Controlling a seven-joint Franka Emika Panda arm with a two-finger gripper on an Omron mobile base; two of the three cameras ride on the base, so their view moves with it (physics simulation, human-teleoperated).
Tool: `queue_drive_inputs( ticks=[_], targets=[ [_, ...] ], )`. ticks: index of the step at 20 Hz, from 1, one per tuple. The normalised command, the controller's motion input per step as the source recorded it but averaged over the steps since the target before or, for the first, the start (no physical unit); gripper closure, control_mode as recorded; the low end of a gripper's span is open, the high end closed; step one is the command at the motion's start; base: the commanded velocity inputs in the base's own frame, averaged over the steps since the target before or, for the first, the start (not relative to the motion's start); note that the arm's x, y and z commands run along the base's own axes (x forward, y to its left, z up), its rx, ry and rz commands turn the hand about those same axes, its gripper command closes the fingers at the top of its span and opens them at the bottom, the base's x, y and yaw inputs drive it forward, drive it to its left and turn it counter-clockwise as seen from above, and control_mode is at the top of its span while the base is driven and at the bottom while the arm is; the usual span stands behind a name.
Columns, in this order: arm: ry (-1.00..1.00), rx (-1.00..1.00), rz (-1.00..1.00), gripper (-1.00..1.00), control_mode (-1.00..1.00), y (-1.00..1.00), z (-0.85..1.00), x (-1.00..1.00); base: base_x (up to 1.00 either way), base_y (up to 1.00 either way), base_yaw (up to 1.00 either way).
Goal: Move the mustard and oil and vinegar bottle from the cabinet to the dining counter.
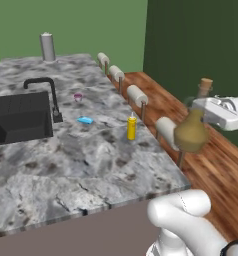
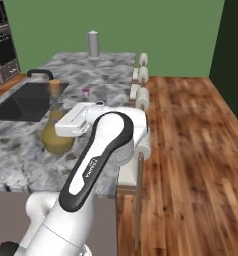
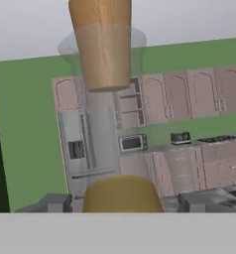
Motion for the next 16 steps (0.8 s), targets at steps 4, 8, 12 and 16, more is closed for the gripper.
queue_drive_inputs(
  ticks=[4,8,12,16],
  targets=[
    [-0.04,0.0,0.22,1.0,-1.0,-0.05,-0.35,0.33,0.0,0.0,0.0],
    [-0.05,-0.02,0.12,1.0,-1.0,-0.01,-0.39,0.29,0.0,0.0,0.0],
    [0.0,0.0,-0.01,1.0,-1.0,-0.08,-0.38,0.32,0.0,0.0,0.0],
    [0.0,0.0,-0.25,1.0,-1.0,-0.02,-0.41,0.34,0.0,0.0,0.0]
  ],
)
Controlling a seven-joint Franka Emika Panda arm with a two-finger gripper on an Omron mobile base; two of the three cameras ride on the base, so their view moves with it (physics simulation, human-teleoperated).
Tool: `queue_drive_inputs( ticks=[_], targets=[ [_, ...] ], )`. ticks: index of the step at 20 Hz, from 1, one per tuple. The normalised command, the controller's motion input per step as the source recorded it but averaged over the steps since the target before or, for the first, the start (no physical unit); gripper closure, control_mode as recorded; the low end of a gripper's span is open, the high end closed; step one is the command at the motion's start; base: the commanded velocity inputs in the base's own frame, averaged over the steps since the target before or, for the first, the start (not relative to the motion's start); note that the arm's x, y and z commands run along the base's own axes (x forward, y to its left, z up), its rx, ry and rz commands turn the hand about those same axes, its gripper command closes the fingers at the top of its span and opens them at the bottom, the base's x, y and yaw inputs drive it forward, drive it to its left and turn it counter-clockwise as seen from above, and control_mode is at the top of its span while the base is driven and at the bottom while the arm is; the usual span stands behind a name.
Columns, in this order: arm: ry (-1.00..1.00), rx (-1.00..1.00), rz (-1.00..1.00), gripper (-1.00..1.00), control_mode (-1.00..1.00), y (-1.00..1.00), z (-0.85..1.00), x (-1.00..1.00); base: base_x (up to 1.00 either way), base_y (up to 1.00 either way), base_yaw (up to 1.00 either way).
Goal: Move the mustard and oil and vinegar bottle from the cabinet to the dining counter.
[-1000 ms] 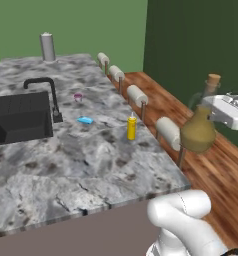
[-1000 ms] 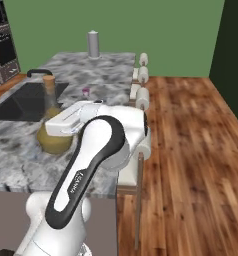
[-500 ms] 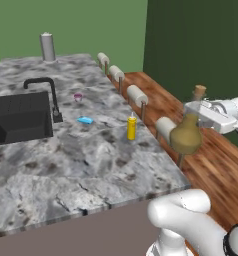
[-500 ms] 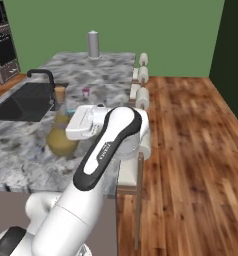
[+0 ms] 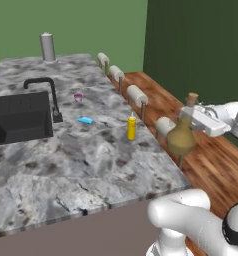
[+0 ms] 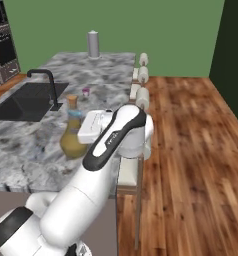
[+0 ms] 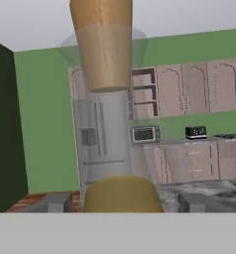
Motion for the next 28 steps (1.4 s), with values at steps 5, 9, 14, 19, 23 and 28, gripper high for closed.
queue_drive_inputs(
  ticks=[5,9,14,19,23,28],
  targets=[
    [0.0,0.0,-0.34,1.0,-1.0,0.0,-0.37,0.42,0.0,0.0,0.0],
    [0.0,-0.01,-0.15,1.0,-1.0,0.01,-0.29,0.44,0.0,0.0,0.0],
    [0.02,-0.01,0.0,1.0,-1.0,0.0,-0.25,0.5,0.0,0.0,0.0],
    [0.0,-0.03,0.0,1.0,-1.0,0.0,-0.29,0.48,0.0,0.0,0.0],
    [0.0,-0.01,0.0,1.0,-1.0,0.01,-0.31,0.4,0.0,0.0,0.0],
    [0.0,-0.05,0.0,1.0,-1.0,0.02,-0.34,0.41,0.0,0.0,0.0]
  ],
)
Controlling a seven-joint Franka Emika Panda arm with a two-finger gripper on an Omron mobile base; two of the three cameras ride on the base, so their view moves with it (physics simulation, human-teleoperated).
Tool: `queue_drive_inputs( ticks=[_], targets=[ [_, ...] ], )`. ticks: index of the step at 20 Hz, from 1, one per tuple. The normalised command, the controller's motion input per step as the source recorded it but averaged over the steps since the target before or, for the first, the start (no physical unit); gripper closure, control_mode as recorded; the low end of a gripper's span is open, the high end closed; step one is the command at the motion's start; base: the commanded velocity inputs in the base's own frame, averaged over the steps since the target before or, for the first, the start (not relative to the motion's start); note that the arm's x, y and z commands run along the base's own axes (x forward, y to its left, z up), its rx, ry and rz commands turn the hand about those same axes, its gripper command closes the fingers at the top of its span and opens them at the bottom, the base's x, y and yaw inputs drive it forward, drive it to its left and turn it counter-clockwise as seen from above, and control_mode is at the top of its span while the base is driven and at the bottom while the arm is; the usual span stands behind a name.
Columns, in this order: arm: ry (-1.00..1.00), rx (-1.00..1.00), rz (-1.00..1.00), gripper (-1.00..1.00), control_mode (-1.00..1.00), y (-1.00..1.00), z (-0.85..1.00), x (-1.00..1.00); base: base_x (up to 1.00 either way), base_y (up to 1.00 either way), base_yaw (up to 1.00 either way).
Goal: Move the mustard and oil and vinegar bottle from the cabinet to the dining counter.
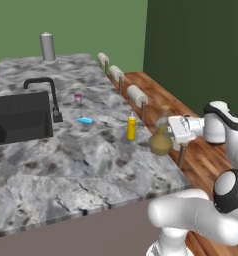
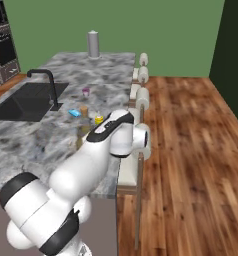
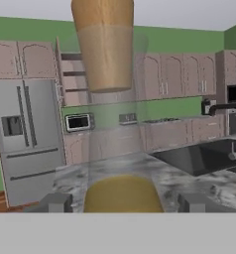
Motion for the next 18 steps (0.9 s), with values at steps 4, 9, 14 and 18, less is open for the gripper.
queue_drive_inputs(
  ticks=[4,9,14,18],
  targets=[
    [-0.01,-0.04,0.0,1.0,-1.0,0.0,-0.34,0.42,0.0,0.0,0.0],
    [-0.01,0.0,0.0,1.0,-1.0,0.02,-0.22,0.35,0.0,0.0,0.0],
    [0.0,0.0,0.0,1.0,-1.0,0.02,-0.22,0.37,0.0,0.0,0.0],
    [0.0,0.0,0.0,1.0,-1.0,0.0,-0.3,0.4,0.0,0.0,0.0]
  ],
)
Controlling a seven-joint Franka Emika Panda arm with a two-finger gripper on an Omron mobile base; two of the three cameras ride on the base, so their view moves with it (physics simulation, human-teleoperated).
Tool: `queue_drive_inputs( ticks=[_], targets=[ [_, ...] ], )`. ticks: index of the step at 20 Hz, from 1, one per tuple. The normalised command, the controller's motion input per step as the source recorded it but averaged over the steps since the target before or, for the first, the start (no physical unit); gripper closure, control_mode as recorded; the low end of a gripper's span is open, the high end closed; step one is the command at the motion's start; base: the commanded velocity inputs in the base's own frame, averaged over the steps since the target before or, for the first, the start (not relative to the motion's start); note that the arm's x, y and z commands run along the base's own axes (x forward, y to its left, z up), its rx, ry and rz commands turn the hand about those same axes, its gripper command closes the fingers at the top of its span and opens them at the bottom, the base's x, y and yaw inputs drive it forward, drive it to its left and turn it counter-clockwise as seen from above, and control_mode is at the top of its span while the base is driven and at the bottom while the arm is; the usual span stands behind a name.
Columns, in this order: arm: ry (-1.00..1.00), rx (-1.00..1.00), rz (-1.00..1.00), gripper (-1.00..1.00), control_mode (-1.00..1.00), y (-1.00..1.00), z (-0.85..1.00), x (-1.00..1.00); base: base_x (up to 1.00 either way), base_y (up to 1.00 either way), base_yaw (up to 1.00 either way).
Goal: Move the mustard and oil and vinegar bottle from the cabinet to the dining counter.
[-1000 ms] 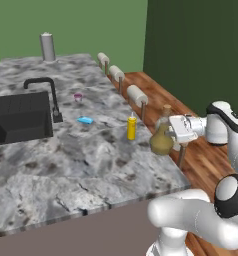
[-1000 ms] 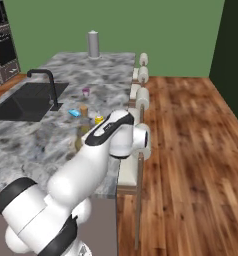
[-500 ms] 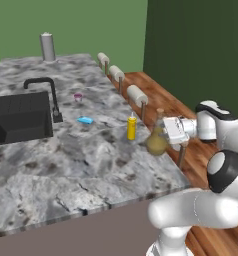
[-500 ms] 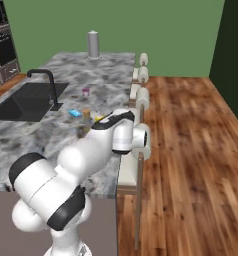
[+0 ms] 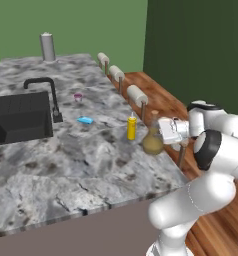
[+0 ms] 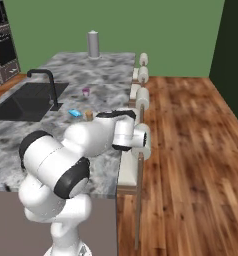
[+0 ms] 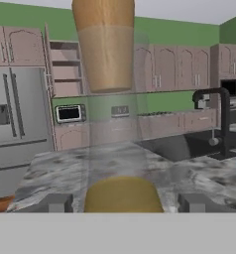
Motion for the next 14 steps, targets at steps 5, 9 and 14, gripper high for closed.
queue_drive_inputs(
  ticks=[5,9,14],
  targets=[
    [-0.01,0.0,0.0,1.0,-1.0,0.0,-0.13,0.4,0.0,0.0,0.0],
    [0.0,0.0,0.0,1.0,-1.0,0.0,-0.17,0.36,0.0,0.0,0.0],
    [0.0,0.0,0.0,1.0,-1.0,0.0,-0.27,0.18,0.0,0.0,0.0]
  ],
)
